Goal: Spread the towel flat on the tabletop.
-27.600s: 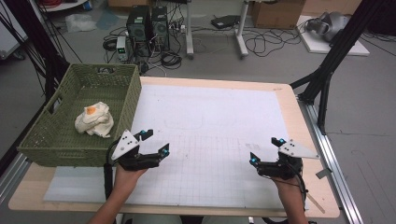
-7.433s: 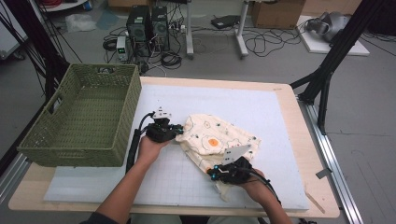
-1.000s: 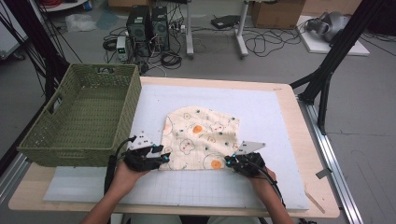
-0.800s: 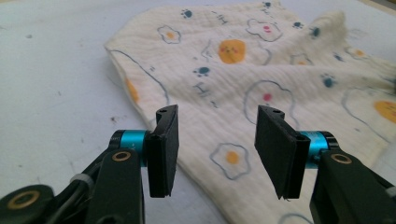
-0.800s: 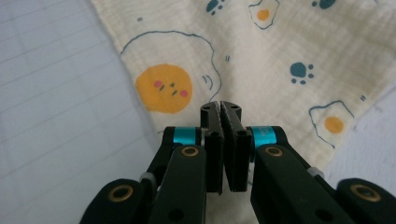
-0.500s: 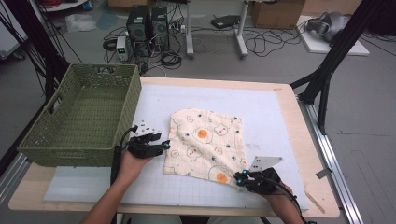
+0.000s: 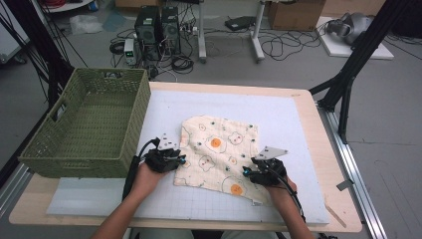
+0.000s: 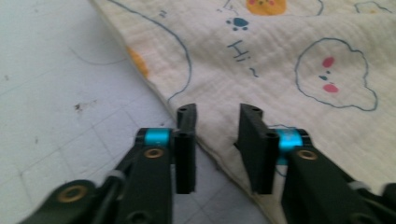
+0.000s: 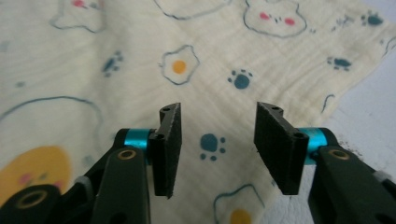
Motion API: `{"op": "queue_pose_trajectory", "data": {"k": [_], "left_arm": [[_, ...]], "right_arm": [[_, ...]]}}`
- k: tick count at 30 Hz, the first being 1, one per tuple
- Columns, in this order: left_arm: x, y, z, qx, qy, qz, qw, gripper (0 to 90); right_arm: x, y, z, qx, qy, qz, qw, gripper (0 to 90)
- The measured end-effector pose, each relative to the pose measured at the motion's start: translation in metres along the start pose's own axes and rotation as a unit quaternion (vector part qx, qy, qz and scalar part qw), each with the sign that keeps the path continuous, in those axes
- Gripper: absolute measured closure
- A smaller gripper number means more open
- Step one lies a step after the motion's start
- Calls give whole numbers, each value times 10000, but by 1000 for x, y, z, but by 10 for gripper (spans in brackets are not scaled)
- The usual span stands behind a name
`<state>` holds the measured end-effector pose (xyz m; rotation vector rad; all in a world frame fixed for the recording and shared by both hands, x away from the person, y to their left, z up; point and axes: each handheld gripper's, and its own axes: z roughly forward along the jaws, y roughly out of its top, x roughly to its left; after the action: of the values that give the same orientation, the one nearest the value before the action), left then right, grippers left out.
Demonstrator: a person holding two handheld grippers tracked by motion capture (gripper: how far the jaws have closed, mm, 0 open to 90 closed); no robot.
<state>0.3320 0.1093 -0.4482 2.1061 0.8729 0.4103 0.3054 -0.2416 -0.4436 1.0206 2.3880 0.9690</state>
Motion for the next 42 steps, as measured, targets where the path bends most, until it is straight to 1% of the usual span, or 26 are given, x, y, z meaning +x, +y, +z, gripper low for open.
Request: {"op": "queue_pose_trajectory", "data": {"k": [1, 2, 3, 4, 5, 6, 9, 12, 15, 17, 18, 19, 20, 22, 23, 25, 27, 29, 32, 34, 35, 36, 37, 38, 40, 42], "left_arm": [[-4, 0, 0, 18, 38, 104, 9999, 855], [-6, -1, -1, -12, 24, 115, 9999, 861], [-6, -2, -2, -30, -33, 25, 10000, 863], [-5, -3, -3, -32, -122, -55, 9999, 865], [-5, -4, -4, -15, -174, -104, 9998, 866], [-6, -5, -6, 0, -227, -141, 9996, 866], [-10, -8, -11, 39, -431, -189, 9989, 867], [-17, -11, -17, 83, -609, -103, 9981, 866], [-26, -13, -22, 84, -927, -50, 9956, 865], [-30, -12, -23, 70, -1034, 3, 9946, 846], [-29, -11, -23, 52, -1013, -20, 9948, 824], [-28, -9, -22, 12, -949, -94, 9954, 773], [-25, -7, -21, -21, -882, -211, 9959, 699], [-18, -2, -19, -146, -734, -422, 9963, 635], [-13, 2, -18, -209, -662, -518, 9962, 599], [-6, 8, -16, -331, -464, -617, 9965, 563], [1, 13, -13, -470, -305, -727, 9958, 520], [8, 19, -8, -461, -130, -747, 9961, 512], [18, 26, -1, -533, 49, -865, 9948, 507], [26, 31, 5, -393, 123, -968, 9945, 516], [29, 32, 8, -403, 220, -993, 9940, 524], [32, 34, 12, -332, 235, -1014, 9940, 534], [34, 35, 14, -262, 238, -1008, 9943, 539], [36, 38, 18, -212, 310, -996, 9943, 539], [38, 43, 23, -281, 410, -982, 9939, 539], [42, 51, 28, -230, 507, -916, 9942, 539]], "right_arm": [[-3, 0, 2, -45, 86, 122, 9999, 527], [-5, 0, 3, -45, 181, 182, 9997, 563], [-6, 0, 3, -57, 254, 186, 9995, 635], [-6, 0, 2, -53, 346, 177, 9992, 749], [-6, -1, 0, -39, 438, 156, 9989, 832], [-5, -2, -1, -11, 487, 126, 9987, 874], [-4, -4, -9, 125, 548, -55, 9984, 882], [-3, -11, -19, 218, 564, -161, 9980, 882], [-3, -21, -33, 336, 526, -223, 9978, 882], [-5, -25, -40, 429, 434, -256, 9978, 879], [-6, -26, -43, 421, 439, -234, 9979, 871], [-7, -26, -45, 368, 442, -216, 9981, 854], [-8, -26, -47, 292, 422, -167, 9985, 808], [-9, -24, -51, 77, 407, -50, 9991, 738], [-10, -23, -52, -17, 366, -36, 9993, 683], [-12, -20, -53, -170, 275, 2, 9995, 621], [-15, -17, -53, -280, 160, 53, 9995, 585], [-20, -14, -52, -358, 72, 129, 9993, 565], [-26, -13, -48, -404, -8, 190, 9990, 552], [-27, -13, -47, -416, -42, 198, 9989, 549], [-27, -13, -46, -415, -28, 188, 9990, 548], [-27, -13, -46, -412, -37, 182, 9990, 544], [-26, -13, -46, -424, -44, 171, 9989, 542], [-26, -13, -46, -425, -35, 172, 9989, 542], [-26, -13, -46, -421, -21, 161, 9990, 538], [-26, -13, -46, -455, -17, 132, 9989, 536]]}}
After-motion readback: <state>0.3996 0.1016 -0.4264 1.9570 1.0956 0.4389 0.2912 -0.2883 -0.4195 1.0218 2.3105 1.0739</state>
